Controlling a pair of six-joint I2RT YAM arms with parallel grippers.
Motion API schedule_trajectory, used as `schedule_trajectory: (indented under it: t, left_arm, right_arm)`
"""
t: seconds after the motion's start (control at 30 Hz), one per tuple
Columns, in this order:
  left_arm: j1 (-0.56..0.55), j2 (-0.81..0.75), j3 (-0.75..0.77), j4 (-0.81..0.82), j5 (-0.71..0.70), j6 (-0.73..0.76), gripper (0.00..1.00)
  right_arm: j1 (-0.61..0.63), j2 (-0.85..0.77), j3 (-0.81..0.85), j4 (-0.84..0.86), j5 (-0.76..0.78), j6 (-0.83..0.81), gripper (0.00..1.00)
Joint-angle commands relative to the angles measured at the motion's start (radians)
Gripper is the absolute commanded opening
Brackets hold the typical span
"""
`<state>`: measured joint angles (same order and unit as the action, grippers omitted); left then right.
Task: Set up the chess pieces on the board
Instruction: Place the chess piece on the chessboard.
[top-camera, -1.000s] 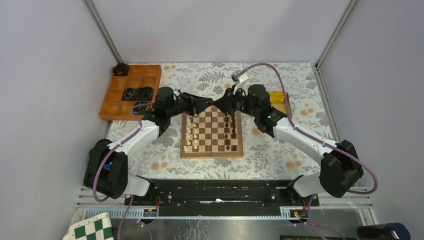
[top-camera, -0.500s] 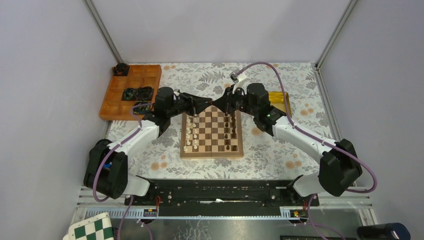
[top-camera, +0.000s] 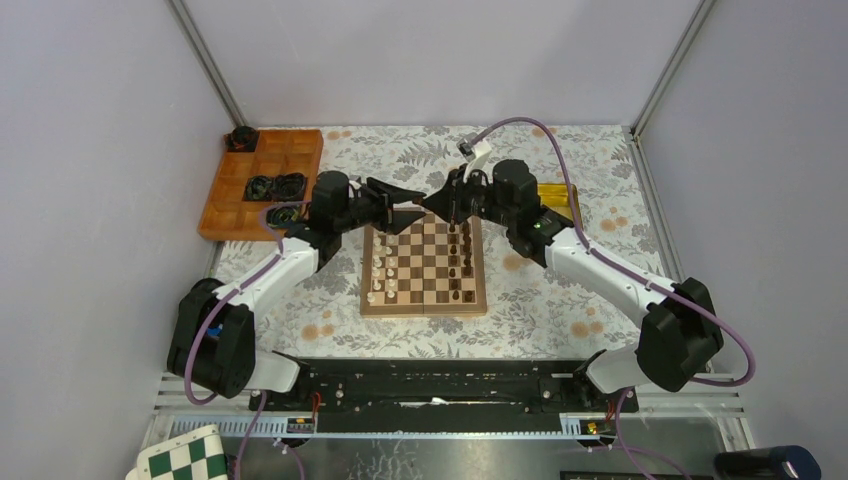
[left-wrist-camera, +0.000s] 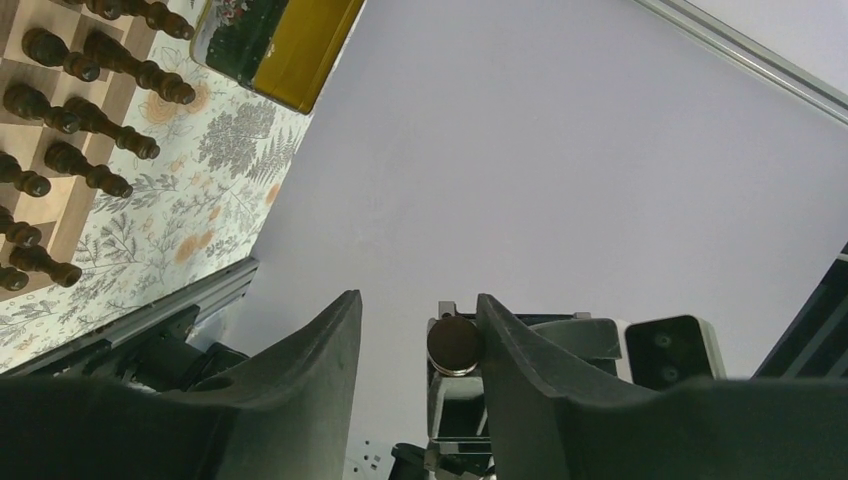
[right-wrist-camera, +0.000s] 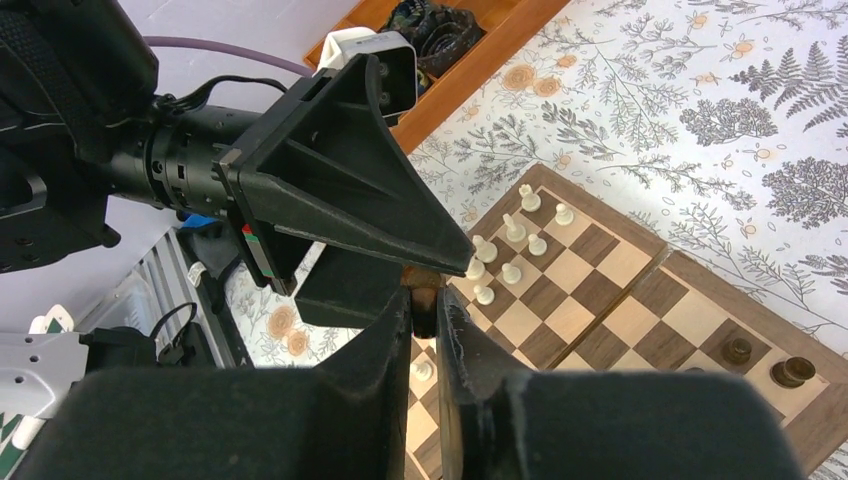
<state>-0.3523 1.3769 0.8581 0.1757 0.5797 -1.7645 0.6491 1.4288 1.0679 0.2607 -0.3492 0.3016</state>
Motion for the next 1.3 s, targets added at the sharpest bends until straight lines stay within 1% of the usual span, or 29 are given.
schedule_trajectory:
  t: [0.0, 0.13, 0.2, 0.27, 0.37, 0.43, 0.53, 0.7, 0.97, 1.13, 1.27]
  left_arm:
    - [-0.001, 0.005, 0.03, -0.051, 0.009, 0.059, 0.54]
    - [0.016, 0.017, 0.064, -0.144, -0.009, 0.154, 0.56]
    - [0.028, 0.024, 0.092, -0.203, -0.027, 0.243, 0.56]
    - [0.037, 0.038, 0.144, -0.299, -0.054, 0.357, 0.53]
    - [0.038, 0.058, 0.232, -0.463, -0.134, 0.535, 0.5]
    - [0.038, 0.052, 0.263, -0.536, -0.197, 0.618, 0.49]
    - [0.038, 0.031, 0.287, -0.619, -0.3, 0.721, 0.49]
    - [0.037, -0.021, 0.291, -0.696, -0.392, 0.83, 0.5]
    - [0.031, -0.099, 0.31, -0.762, -0.469, 0.917, 0.53]
    - [0.03, -0.125, 0.324, -0.793, -0.496, 0.946, 0.54]
    - [0.029, -0.141, 0.327, -0.803, -0.506, 0.959, 0.54]
  right_arm:
    - [0.011, 0.004, 0.102, -0.037, -0.016, -0.011, 0.0]
    - [0.014, 0.009, 0.178, -0.184, 0.017, -0.049, 0.0]
    - [0.016, 0.018, 0.229, -0.306, 0.044, -0.074, 0.0]
    - [0.018, 0.032, 0.286, -0.429, 0.075, -0.097, 0.0]
    - [0.024, 0.07, 0.382, -0.639, 0.136, -0.129, 0.0]
    - [0.029, 0.095, 0.437, -0.765, 0.174, -0.142, 0.0]
    - [0.036, 0.119, 0.484, -0.909, 0.232, -0.139, 0.0]
    - [0.062, 0.133, 0.503, -1.089, 0.308, -0.114, 0.0]
    - [0.108, 0.108, 0.45, -1.204, 0.367, -0.037, 0.0]
    - [0.15, 0.099, 0.384, -1.224, 0.377, 0.007, 0.0]
    - [0.178, 0.107, 0.329, -1.207, 0.398, 0.034, 0.0]
